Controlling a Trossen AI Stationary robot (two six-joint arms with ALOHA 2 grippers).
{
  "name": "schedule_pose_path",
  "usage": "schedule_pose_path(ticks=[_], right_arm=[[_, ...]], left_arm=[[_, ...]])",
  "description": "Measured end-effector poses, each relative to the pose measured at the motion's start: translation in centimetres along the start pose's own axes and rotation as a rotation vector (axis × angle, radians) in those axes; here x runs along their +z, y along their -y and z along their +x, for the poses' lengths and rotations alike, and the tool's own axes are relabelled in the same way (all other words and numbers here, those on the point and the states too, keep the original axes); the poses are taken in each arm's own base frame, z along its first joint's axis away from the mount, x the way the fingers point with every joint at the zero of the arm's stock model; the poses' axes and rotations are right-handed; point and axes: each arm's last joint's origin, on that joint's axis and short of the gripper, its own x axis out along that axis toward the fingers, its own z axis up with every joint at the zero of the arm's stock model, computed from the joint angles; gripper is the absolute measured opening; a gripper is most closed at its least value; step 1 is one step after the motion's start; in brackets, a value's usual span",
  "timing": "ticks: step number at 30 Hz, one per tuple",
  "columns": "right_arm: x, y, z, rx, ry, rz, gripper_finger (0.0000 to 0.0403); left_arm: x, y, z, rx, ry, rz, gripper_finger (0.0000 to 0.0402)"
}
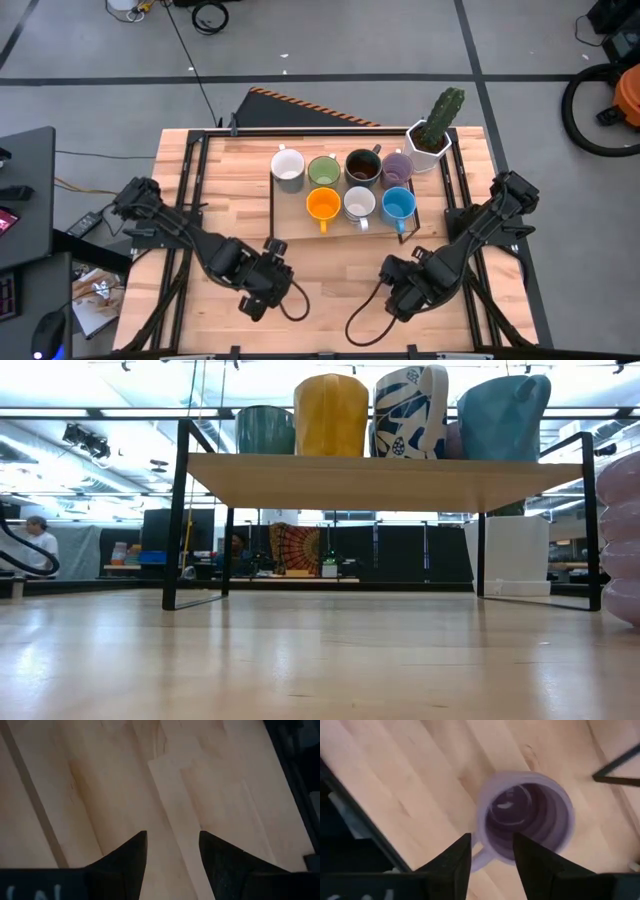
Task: Place coffee mugs
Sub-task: Put the purple mug on the shelf aligned with the other light blue mug on the shelf
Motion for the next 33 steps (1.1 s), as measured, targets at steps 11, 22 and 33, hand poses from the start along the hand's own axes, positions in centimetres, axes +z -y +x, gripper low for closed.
schedule_pose_path(ticks=[11,22,33], right_arm=[[-0.2,0.2,1.8,-0.002,-0.008,0.019,0.0174],[-0.2,0.9,4.2,-0.012,-0.014,0.002,0.0174],[0.4,0.9,5.7,0.056,-0.033,0.029,0.0092]], left_arm=[[-0.6,3.2,-0.7,-0.015,0.02,-0.045,0.0185],[-0.8,4.1,-1.0,0.001,0.031,-0.068,0.0185],[-0.8,4.0,-1.0,0.036,0.038,-0.056,0.0185]])
